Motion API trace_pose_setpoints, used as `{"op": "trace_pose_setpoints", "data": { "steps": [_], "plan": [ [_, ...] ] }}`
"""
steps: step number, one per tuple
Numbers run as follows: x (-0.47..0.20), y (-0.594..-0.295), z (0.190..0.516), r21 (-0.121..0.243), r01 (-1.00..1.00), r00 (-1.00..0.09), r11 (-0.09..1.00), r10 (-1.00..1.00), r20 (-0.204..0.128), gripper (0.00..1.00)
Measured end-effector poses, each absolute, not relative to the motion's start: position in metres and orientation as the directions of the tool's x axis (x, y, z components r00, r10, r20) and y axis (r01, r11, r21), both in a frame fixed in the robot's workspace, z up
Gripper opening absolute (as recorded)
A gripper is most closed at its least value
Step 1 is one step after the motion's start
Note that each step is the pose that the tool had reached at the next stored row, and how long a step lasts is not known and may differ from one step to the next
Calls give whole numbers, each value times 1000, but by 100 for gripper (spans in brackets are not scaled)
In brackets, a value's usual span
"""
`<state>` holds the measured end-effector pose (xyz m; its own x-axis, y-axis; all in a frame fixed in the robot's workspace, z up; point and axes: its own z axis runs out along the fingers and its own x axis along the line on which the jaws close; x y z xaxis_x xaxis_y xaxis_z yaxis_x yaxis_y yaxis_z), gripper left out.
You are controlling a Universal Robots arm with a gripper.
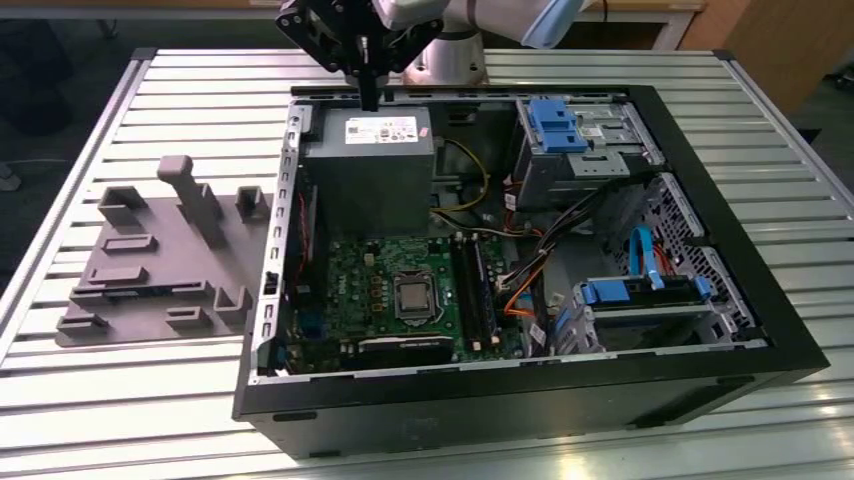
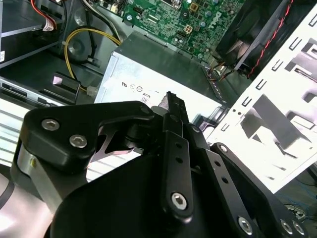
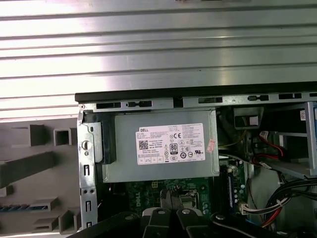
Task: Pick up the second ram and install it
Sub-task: 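Reach for the second ram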
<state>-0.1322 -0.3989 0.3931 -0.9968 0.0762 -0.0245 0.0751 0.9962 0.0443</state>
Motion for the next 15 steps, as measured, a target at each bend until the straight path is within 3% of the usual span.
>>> {"op": "trace_pose_setpoints", "data": {
  "steps": [15],
  "plan": [
    [-137, -399, 393, 44, 75, -997, 996, 76, -24, 11]
  ]
}}
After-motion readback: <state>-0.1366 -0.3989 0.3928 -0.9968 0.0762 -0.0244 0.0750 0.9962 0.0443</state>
